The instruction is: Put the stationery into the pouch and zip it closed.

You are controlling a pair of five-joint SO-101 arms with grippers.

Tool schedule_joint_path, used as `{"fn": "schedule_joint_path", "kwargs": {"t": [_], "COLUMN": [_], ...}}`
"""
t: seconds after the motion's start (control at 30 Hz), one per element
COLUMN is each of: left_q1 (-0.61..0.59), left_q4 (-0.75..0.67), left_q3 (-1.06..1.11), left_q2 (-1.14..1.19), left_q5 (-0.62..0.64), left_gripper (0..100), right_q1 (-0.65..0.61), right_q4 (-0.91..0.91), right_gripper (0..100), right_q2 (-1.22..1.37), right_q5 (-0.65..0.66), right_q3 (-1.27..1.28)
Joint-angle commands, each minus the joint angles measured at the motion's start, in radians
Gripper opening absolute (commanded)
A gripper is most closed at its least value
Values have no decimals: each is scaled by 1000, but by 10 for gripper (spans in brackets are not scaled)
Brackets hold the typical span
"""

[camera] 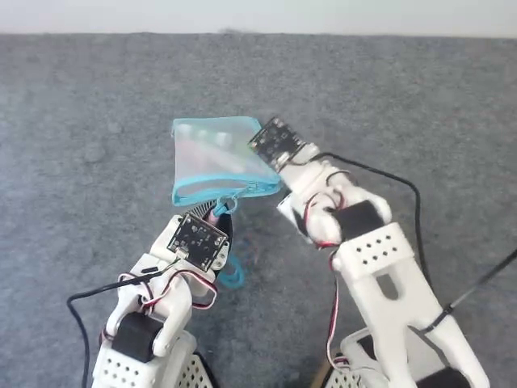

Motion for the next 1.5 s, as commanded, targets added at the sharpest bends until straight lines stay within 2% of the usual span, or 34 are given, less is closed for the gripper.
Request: {"fn": "schedule_joint_path", "kwargs": {"t": [0.0,0.1,0.5,0.77,1.2,1.47], "left_q1": [-6,-6,-6,-6,-8,-8], "left_q4": [-34,-34,-34,-34,-35,-35], "left_q3": [-13,-13,-13,-13,-16,-15], "left_q2": [-17,-17,-17,-17,-18,-18], "left_q5": [0,0,0,-5,-6,-6], "left_gripper": [12,12,12,12,12,12], "right_q1": [-18,-18,-45,-82,-88,-91], "right_q4": [-24,-24,-15,-13,-12,28], "right_gripper": [118,147,156,266,266,268], "right_q2": [-51,-51,-53,-53,-51,-53], "right_q5": [-14,-14,-15,-14,-11,71], "right_q3": [-8,-8,25,41,43,44]}}
